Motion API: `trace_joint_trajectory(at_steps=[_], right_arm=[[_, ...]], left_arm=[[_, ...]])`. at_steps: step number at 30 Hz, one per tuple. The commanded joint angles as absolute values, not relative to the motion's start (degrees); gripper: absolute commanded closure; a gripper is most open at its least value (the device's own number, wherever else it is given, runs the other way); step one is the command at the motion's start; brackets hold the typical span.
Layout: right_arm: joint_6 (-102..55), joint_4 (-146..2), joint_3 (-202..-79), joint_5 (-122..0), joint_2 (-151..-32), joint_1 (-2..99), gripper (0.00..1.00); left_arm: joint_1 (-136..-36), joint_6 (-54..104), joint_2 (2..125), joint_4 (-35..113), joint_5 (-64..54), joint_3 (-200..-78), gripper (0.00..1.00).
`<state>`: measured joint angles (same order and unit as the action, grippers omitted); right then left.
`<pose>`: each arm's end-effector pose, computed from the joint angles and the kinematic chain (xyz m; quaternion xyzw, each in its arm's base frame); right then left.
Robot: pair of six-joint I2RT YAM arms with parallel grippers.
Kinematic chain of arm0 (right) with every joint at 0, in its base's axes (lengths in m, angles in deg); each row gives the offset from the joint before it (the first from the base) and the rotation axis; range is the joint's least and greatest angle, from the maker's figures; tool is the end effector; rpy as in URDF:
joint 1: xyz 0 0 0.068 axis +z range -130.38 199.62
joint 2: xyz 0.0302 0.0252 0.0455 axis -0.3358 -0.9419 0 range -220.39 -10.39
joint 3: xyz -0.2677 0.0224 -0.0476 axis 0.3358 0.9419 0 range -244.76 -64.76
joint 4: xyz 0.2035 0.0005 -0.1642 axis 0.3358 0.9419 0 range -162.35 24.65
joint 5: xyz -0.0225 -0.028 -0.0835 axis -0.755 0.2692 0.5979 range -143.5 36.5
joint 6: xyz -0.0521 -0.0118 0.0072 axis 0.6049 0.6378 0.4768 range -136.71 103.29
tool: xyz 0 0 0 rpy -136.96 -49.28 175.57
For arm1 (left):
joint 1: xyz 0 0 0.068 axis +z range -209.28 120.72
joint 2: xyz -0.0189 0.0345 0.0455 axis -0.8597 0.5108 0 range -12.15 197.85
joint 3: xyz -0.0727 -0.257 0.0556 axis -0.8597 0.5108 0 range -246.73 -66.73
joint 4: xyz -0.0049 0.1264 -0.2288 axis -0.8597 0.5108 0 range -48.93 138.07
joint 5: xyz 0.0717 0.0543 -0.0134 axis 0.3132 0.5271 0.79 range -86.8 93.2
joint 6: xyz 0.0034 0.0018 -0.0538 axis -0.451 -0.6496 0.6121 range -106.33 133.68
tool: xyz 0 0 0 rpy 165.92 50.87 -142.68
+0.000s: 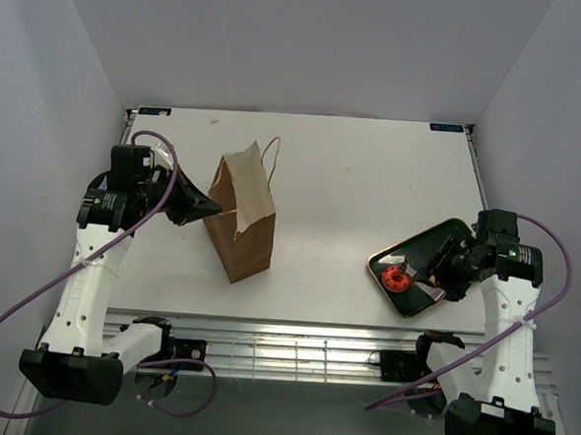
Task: Place the fake bread into the paper bag
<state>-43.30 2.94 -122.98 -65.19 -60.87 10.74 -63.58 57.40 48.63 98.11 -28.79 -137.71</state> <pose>0.1279 -0.0127 0.3090 0.2784 0.9354 0.1286 0.1760 0.1910 -0.0333 0.3704 -0.2061 0.8757 -0.3779 0.2186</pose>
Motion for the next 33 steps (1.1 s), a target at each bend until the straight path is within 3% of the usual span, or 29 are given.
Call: trace_joint_trajectory(at_steps=[1, 33], right_arm=[[-42.5, 2.8, -122.0, -64.9, -59.6, 10.7, 0.5], [-42.7, -1.9, -114.3, -69.7, -58.3, 10.6, 0.54]], left_arm=[[-63.7, 56.5, 48.9, 99.1, -28.8, -138.4, 1.0], [-63.7, 57.3, 50.2, 98.6, -28.4, -138.9, 1.0]])
